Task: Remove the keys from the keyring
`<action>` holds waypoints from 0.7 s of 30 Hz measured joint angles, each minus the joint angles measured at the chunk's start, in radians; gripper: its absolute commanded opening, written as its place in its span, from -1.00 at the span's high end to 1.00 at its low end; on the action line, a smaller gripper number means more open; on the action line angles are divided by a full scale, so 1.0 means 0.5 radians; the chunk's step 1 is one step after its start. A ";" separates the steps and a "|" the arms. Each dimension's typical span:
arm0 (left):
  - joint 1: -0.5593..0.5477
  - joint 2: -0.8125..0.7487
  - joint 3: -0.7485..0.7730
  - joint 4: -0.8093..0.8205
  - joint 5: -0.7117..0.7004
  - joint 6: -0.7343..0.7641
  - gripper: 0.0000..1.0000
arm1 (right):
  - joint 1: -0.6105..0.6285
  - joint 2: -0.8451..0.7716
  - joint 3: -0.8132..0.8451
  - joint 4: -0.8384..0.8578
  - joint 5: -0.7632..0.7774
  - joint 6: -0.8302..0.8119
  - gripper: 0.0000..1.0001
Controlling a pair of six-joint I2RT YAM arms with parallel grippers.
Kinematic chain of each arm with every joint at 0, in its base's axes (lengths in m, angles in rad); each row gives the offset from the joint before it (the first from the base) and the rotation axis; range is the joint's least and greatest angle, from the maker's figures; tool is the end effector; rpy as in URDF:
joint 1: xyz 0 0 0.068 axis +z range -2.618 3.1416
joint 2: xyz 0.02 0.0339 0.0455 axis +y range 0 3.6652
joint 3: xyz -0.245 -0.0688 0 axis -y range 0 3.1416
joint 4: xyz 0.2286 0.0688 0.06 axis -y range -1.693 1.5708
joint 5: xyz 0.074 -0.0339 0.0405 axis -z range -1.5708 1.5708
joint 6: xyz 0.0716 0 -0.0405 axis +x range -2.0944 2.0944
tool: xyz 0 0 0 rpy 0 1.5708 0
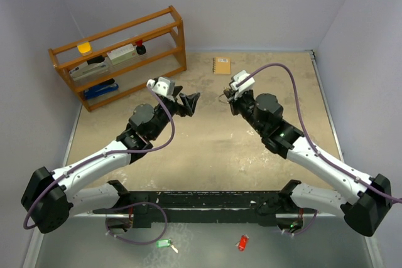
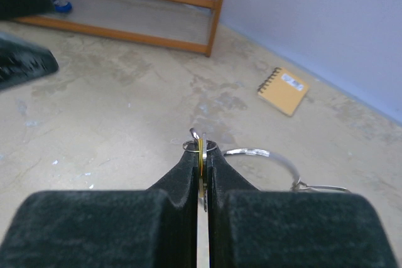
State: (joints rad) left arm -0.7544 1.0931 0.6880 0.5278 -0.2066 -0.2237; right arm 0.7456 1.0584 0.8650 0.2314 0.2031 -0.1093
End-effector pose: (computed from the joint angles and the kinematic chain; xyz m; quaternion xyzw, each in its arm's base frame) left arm 0.2171 -0.1839 0.3138 0.0982 0.6561 -0.2898 0.6899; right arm 0.2153 0.1792 0.3475 -0.2196 0.6582 0.1574 0.7027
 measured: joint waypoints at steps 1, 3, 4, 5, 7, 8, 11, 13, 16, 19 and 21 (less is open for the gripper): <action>0.000 0.011 0.000 -0.008 -0.006 0.000 -0.40 | 0.005 -0.008 0.058 -0.081 0.008 -0.002 1.00; 0.000 0.028 0.000 -0.035 -0.008 0.000 -0.37 | 0.021 -0.002 0.174 -0.227 0.015 -0.006 1.00; 0.000 0.036 0.000 -0.044 -0.004 0.000 -0.34 | 0.031 0.006 0.220 -0.288 0.016 -0.008 1.00; 0.000 0.041 0.000 -0.050 0.007 0.000 -0.29 | 0.047 0.021 0.270 -0.352 0.017 -0.010 1.00; 0.001 0.047 0.000 -0.062 0.061 0.004 -0.22 | 0.089 0.056 0.365 -0.478 0.015 -0.019 1.00; 0.000 0.047 0.000 -0.064 0.097 0.010 -0.21 | 0.110 0.067 0.394 -0.520 0.015 -0.027 1.00; 0.000 0.047 0.000 -0.046 0.193 0.014 -0.21 | 0.159 0.072 0.423 -0.626 0.014 -0.043 1.00; 0.000 0.047 0.000 -0.014 0.245 0.014 -0.17 | 0.176 0.072 0.426 -0.687 0.014 -0.053 1.00; 0.000 0.028 -0.029 0.078 0.307 0.015 -0.05 | 0.183 0.069 0.428 -0.754 0.012 -0.067 1.00; 0.000 0.016 -0.046 0.143 0.401 0.036 0.17 | 0.184 0.058 0.446 -0.801 -0.013 -0.076 1.00; 0.000 0.017 -0.046 0.178 0.472 0.058 0.25 | 0.184 0.043 0.463 -0.829 -0.029 -0.082 1.00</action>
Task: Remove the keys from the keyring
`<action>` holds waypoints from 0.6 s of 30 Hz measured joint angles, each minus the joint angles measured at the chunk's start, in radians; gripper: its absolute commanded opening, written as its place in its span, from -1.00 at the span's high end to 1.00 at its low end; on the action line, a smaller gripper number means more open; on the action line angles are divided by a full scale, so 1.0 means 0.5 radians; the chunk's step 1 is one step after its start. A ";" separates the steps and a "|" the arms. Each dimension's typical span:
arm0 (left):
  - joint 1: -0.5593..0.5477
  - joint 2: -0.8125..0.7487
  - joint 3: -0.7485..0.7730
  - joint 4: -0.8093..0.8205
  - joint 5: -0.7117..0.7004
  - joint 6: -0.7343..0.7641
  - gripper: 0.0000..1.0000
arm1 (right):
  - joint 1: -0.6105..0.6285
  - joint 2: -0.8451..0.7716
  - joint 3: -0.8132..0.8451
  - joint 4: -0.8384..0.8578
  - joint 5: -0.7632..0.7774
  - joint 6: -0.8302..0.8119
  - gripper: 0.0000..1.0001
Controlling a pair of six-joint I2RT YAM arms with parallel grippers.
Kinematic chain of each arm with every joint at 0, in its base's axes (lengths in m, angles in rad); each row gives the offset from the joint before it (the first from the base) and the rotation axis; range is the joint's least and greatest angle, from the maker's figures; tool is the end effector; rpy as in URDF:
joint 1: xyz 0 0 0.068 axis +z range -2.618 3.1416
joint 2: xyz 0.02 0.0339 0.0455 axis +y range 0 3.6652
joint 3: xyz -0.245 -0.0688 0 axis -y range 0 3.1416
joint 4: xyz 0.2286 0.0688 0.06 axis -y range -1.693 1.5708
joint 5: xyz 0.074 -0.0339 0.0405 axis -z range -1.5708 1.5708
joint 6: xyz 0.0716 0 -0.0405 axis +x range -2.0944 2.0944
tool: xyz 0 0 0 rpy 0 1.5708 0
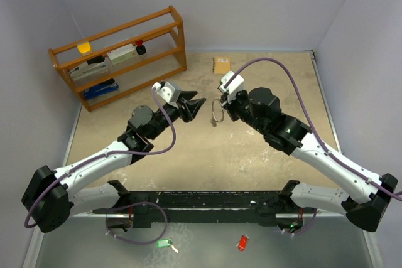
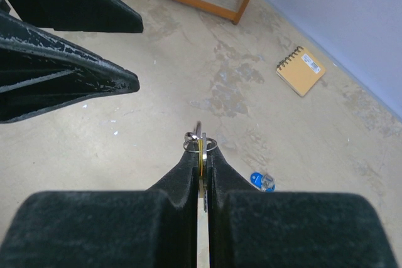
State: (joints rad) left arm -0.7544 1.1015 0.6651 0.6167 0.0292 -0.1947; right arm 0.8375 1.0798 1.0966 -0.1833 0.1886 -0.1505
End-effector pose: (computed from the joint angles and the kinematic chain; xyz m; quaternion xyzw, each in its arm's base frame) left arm 0.2062 -0.1967 0.3159 0.1877 0.6125 -0.3592 0.6787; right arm 0.1936 0.1949 0.3695 -0.3068 0.6980 0.1489 0.6296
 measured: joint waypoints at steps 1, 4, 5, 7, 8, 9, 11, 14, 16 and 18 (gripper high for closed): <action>0.000 0.004 0.000 0.024 0.047 0.008 0.27 | 0.000 -0.007 0.010 -0.007 -0.007 -0.003 1.00; 0.000 0.039 0.000 0.107 0.203 0.027 0.28 | 0.001 -0.020 0.055 -0.027 -0.040 -0.023 1.00; 0.000 0.060 0.000 0.136 0.256 0.030 0.27 | 0.001 -0.020 0.069 -0.029 -0.049 -0.029 1.00; 0.000 0.108 -0.006 0.208 0.360 0.030 0.25 | 0.004 -0.019 0.103 -0.050 -0.057 -0.040 1.00; 0.000 0.126 -0.011 0.234 0.400 0.028 0.25 | 0.004 -0.019 0.119 -0.065 -0.066 -0.045 1.00; 0.000 0.148 -0.023 0.279 0.446 0.027 0.24 | 0.004 -0.019 0.134 -0.085 -0.072 -0.049 1.00; 0.000 0.175 -0.053 0.372 0.513 0.023 0.21 | 0.004 -0.019 0.155 -0.115 -0.093 -0.053 1.00; 0.000 0.185 -0.114 0.527 0.580 0.003 0.13 | 0.004 -0.019 0.164 -0.136 -0.099 -0.053 1.00; 0.000 0.185 -0.143 0.626 0.609 -0.010 0.09 | 0.004 -0.019 0.164 -0.141 -0.098 -0.053 1.00; 0.000 0.185 -0.149 0.695 0.627 -0.013 0.05 | 0.004 -0.019 0.164 -0.144 -0.100 -0.052 1.00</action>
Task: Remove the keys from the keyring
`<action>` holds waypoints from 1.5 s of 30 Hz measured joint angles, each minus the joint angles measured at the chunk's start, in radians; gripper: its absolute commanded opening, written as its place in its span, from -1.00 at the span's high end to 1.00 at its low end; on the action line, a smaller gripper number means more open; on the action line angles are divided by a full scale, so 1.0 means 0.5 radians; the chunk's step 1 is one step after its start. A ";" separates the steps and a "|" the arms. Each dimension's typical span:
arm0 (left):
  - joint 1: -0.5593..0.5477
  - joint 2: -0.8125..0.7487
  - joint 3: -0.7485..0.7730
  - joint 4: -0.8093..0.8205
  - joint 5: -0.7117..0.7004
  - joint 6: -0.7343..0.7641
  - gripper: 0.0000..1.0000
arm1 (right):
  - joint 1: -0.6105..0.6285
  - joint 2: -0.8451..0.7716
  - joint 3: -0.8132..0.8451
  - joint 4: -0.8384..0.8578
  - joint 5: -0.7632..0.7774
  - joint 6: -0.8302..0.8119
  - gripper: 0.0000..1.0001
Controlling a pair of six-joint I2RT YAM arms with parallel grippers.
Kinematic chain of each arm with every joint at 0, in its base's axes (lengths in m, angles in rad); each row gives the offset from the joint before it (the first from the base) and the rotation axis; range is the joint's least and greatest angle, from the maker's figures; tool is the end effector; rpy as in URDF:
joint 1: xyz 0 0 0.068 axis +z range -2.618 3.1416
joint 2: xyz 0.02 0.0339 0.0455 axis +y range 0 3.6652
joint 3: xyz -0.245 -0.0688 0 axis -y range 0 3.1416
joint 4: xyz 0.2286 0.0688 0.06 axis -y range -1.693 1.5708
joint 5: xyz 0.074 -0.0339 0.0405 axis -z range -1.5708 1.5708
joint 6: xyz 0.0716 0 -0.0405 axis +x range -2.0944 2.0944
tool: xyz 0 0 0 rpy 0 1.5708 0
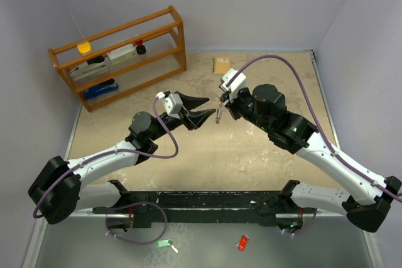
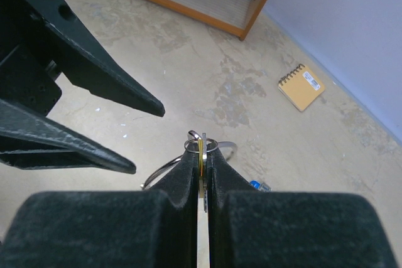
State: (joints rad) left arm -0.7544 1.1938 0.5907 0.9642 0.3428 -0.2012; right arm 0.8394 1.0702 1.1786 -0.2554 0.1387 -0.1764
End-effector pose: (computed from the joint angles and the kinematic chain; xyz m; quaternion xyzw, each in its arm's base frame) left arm 0.1908 -0.2123 0.3110 0.2880 0.5007 -0.4588 0.6752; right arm 0.1854 0.1918 0.3916 -0.3278 0.6820 0.1625 0.6333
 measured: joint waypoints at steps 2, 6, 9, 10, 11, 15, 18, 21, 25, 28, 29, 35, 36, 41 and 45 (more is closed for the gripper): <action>-0.002 0.000 0.000 0.072 0.020 -0.002 0.04 | 0.000 0.000 0.000 -0.001 0.000 0.000 1.00; -0.035 0.000 0.000 0.164 0.031 0.024 0.04 | 0.001 0.001 0.000 -0.001 -0.005 0.002 1.00; -0.084 0.021 0.001 0.188 0.007 0.077 0.05 | 0.008 0.001 0.000 -0.001 -0.009 0.003 1.00; -0.095 0.034 0.002 0.187 0.000 0.095 0.05 | 0.009 0.001 0.000 -0.001 -0.009 0.004 1.00; -0.107 0.053 0.005 0.186 -0.013 0.115 0.05 | 0.009 0.001 0.000 -0.001 -0.010 0.005 1.00; -0.146 0.145 0.019 0.179 -0.071 0.180 0.04 | 0.010 0.000 0.000 -0.001 -0.023 0.017 1.00; -0.170 0.198 0.027 0.178 -0.131 0.219 0.04 | 0.011 0.000 0.002 -0.001 -0.050 0.021 1.00; -0.189 0.233 0.029 0.182 -0.204 0.240 0.05 | 0.014 0.001 0.021 -0.010 -0.059 0.024 1.00; -0.201 0.271 0.029 0.230 -0.307 0.240 0.07 | 0.023 0.001 0.069 -0.022 -0.060 0.025 1.00; -0.204 0.302 0.029 0.282 -0.364 0.233 0.07 | 0.027 0.000 0.076 -0.022 -0.060 0.025 1.00; -0.206 0.314 0.029 0.301 -0.380 0.233 0.08 | 0.027 0.001 0.076 -0.025 -0.060 0.025 1.00; -0.209 0.356 0.029 0.417 -0.449 0.224 0.10 | 0.037 0.001 0.076 -0.040 -0.061 0.031 1.00; -0.209 0.359 0.031 0.436 -0.457 0.224 0.10 | 0.038 0.001 0.076 -0.042 -0.063 0.032 1.00; -0.209 0.391 0.055 0.494 -0.497 0.224 0.27 | 0.040 0.002 0.077 -0.043 -0.066 0.032 1.00; -0.216 0.403 0.064 0.521 -0.560 0.237 0.35 | 0.058 0.002 0.077 -0.048 -0.068 0.034 1.00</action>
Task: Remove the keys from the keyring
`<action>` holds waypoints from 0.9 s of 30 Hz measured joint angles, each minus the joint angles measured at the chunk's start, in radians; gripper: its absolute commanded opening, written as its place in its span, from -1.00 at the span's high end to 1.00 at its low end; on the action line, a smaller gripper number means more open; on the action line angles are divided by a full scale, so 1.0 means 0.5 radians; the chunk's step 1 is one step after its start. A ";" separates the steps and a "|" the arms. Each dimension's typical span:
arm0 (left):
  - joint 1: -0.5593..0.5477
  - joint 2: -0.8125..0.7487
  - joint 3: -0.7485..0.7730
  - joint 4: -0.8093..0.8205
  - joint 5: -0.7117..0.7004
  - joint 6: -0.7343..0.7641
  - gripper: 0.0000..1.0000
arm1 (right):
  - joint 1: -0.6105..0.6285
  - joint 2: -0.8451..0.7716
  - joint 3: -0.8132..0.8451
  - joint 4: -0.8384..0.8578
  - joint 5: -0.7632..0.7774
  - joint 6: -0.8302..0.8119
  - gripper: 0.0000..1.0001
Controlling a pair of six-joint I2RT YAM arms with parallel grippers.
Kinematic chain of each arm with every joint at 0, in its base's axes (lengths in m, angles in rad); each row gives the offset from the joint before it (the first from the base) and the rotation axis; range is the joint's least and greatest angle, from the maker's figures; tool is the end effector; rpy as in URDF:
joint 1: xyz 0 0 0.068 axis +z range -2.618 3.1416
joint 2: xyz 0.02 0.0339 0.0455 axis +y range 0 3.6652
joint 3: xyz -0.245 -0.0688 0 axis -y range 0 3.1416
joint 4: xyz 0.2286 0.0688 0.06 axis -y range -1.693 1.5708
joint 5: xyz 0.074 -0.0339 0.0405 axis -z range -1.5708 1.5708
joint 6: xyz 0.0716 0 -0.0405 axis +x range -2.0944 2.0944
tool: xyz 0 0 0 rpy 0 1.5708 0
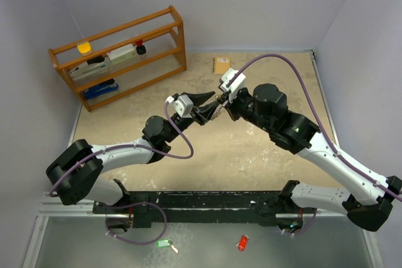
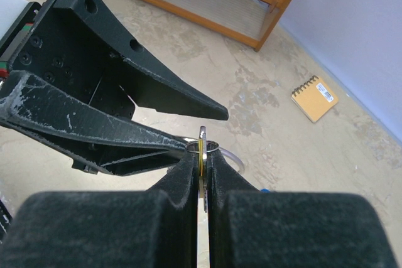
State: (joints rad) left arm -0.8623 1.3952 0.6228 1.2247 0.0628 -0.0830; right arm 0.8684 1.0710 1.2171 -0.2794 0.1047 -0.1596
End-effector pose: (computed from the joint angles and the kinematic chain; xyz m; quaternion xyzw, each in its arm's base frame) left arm 0.2007 -0.2411 0.3017 0.2261 0.4804 -0.4005 0.7468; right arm 0.1762 0.1966 0.4019 -0.3395 0.6714 0.1912 0.6303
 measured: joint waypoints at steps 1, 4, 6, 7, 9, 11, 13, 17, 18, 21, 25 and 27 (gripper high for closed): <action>-0.006 0.001 0.000 0.005 -0.018 0.005 0.37 | 0.002 -0.001 0.000 0.000 0.000 0.000 1.00; -0.021 0.007 0.000 0.043 -0.064 0.036 0.38 | 0.005 -0.001 0.000 -0.002 0.000 0.000 1.00; -0.033 0.011 0.000 0.076 -0.088 0.051 0.38 | 0.006 -0.001 0.001 -0.001 0.001 0.000 1.00; -0.037 0.014 0.000 0.092 -0.096 0.057 0.38 | 0.007 -0.001 0.000 -0.001 0.001 0.000 1.00; -0.046 0.018 0.001 0.114 -0.111 0.079 0.38 | 0.008 -0.001 0.001 -0.002 0.001 0.000 1.00; -0.051 0.022 0.000 0.146 -0.114 0.094 0.43 | 0.011 -0.001 0.001 -0.004 0.001 0.001 1.00; -0.055 0.023 0.000 0.166 -0.113 0.103 0.67 | 0.014 -0.001 0.001 -0.004 0.001 0.001 1.00; -0.073 0.026 0.000 0.189 -0.072 0.130 1.00 | 0.018 0.000 0.005 -0.008 0.002 0.001 1.00; -0.076 0.026 0.001 0.186 -0.072 0.139 1.00 | 0.018 0.000 0.007 -0.014 0.003 0.001 1.00; -0.082 0.017 0.001 0.132 -0.066 0.178 1.00 | 0.018 0.000 0.008 -0.017 0.015 0.000 1.00; -0.087 -0.057 -0.002 0.006 -0.066 0.253 1.00 | 0.019 0.000 0.010 -0.028 0.066 -0.006 1.00; -0.089 -0.114 -0.008 -0.054 -0.066 0.285 1.00 | 0.021 0.001 0.013 -0.031 0.098 -0.014 1.00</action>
State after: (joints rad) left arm -0.9066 1.3380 0.6186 1.1976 0.0296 0.0593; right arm 0.8791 1.0714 1.2236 -0.2947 0.1535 -0.1665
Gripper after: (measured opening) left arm 0.032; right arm 0.024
